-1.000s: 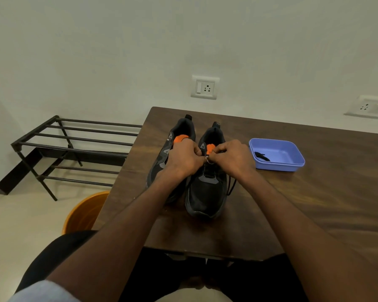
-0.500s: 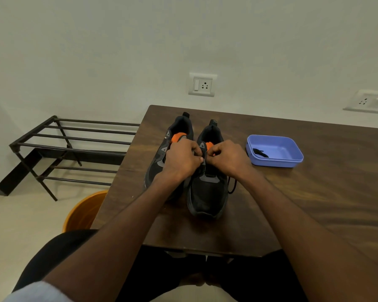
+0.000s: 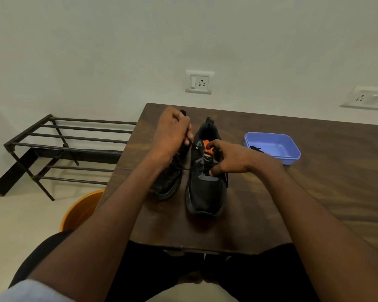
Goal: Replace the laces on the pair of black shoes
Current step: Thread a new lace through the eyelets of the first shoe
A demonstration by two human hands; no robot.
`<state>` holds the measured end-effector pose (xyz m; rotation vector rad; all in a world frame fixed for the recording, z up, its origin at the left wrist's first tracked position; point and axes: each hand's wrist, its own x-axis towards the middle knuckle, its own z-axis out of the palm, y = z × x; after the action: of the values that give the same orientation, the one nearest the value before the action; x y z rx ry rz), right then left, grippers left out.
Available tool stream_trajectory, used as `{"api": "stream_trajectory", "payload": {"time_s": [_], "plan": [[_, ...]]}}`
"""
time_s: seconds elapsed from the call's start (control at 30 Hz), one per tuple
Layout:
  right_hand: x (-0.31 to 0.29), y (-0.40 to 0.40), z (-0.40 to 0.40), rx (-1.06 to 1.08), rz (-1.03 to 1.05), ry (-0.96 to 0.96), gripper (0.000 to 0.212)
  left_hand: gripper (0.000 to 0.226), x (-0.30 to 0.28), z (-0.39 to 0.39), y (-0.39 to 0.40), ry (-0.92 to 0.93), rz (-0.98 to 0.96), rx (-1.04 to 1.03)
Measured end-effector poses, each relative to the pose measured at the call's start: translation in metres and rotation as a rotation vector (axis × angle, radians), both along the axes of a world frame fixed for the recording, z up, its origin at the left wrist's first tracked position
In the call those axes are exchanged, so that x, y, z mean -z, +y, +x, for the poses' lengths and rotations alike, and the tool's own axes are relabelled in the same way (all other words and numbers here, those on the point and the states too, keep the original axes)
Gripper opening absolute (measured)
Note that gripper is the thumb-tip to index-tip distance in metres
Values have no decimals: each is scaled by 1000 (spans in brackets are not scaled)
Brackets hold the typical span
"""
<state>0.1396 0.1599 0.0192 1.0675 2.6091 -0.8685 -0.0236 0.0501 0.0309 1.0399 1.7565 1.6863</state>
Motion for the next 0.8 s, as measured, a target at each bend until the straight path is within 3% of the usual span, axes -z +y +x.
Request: {"api": "stream_trajectory", "payload": {"time_s": [0.1,0.17,0.23,0.3,0.4,0.43,0.47,0.53,0.57,0.63,0.73,0.8], "plan": [[0,-2,-2,8,-17,1,90,6,18,3,1,507,-357,106],[0,-2,-3,4,-13,-5,91,10,33,6,2,625,-480,207],[-1,-2,-2,3,-13,-7,93,13,41,6,4,651,-455,181],[-1,-2,0,3,-10,1,94,9,34,6,6,539,-326,99],[-2,1,0,18,-25,18,95,12,2,2,3,-136,34,-48],[-2,1,-1,22,-33,22,96,14,-4,-2,2,-239,114,-68],[-2,1,-2,23,-39,22,96,15,-9,-5,-1,-182,116,-85],[-2,1,-3,25,-36,15,97,19,-6,-5,-4,231,-107,-79],[-1,1,-4,27,-32,14,98,22,0,-4,-5,418,-236,-33],[-1,1,-5,29,-28,14,97,18,15,1,-3,617,-411,120],[1,2,-4,35,-35,17,96,14,31,5,0,685,-450,182],[2,2,-4,41,-44,22,96,13,29,6,2,544,-336,105]]}}
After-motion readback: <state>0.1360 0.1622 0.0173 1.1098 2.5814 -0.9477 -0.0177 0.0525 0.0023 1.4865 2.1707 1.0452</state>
